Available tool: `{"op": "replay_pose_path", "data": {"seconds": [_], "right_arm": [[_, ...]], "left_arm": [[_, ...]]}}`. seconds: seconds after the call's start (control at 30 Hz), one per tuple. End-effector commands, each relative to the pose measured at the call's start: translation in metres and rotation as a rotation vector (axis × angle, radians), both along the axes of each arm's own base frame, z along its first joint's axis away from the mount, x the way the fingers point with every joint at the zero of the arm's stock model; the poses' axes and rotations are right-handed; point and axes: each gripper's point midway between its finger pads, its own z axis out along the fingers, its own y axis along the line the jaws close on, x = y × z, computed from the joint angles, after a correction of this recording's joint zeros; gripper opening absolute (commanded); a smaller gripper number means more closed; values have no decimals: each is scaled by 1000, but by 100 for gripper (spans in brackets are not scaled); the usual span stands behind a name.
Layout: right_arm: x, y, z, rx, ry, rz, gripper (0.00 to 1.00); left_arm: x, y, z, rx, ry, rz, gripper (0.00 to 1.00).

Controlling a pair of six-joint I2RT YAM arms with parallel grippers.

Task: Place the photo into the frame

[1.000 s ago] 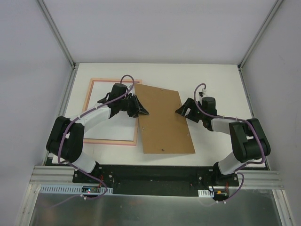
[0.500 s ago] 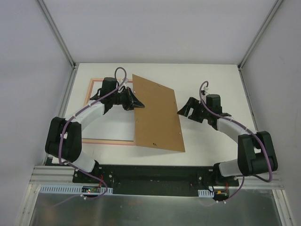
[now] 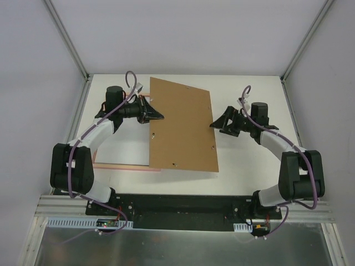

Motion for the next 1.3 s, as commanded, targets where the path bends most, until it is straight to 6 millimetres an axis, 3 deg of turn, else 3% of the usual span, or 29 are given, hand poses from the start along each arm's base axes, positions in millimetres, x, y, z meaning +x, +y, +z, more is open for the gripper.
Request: {"op": "replay_pose_path", "data": {"seconds": [0.0, 0.17, 0.33, 0.7, 0.8, 0.97, 1.13, 1.27], "right_arm": [[7, 15, 29, 98, -64, 86, 96], [4, 29, 47, 208, -89, 135, 95], [-11, 45, 78, 367, -116, 206, 86], [-43, 47, 130, 604, -166, 269, 48], [-45, 46, 133, 618, -164, 270, 34], [-50, 45, 139, 619, -176, 278, 27], [-51, 45, 146, 626, -169, 283, 1], [-47, 38, 154, 629, -162, 244, 1]], "left_arm": [[-18, 1, 54, -113, -170, -104, 0], [-21, -1, 63, -152, -183, -131, 0], [-20, -1, 68, -192, -188, -152, 0], [-16, 0, 72, -240, -189, -154, 0], [-14, 4, 72, -238, -190, -148, 0], [-10, 8, 69, -232, -182, -132, 0], [-10, 9, 66, -210, -180, -126, 0], [-4, 16, 57, -88, -191, -63, 33]]}}
